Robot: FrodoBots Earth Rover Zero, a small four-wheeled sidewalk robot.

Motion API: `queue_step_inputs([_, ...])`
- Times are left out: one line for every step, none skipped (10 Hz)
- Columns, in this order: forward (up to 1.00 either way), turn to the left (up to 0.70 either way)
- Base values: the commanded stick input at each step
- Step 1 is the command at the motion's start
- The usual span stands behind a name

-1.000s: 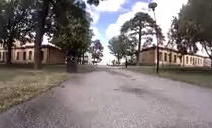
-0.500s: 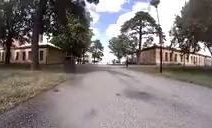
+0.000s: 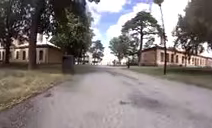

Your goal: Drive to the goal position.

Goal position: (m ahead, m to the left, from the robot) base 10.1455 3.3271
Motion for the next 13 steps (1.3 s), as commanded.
queue_step_inputs([0.7, 0.0])
queue_step_inputs([0.7, 0.0])
queue_step_inputs([0.7, 0.0])
queue_step_inputs([0.7, 0.0])
queue_step_inputs([0.7, 0.0])
queue_step_inputs([0.7, 0.0])
queue_step_inputs([0.7, 0.0])
queue_step_inputs([0.7, 0.0])
queue_step_inputs([0.7, 0.0])
queue_step_inputs([0.7, 0.0])
queue_step_inputs([0.7, 0.0])
queue_step_inputs([0.7, 0.0])
queue_step_inputs([0.7, 0.0])
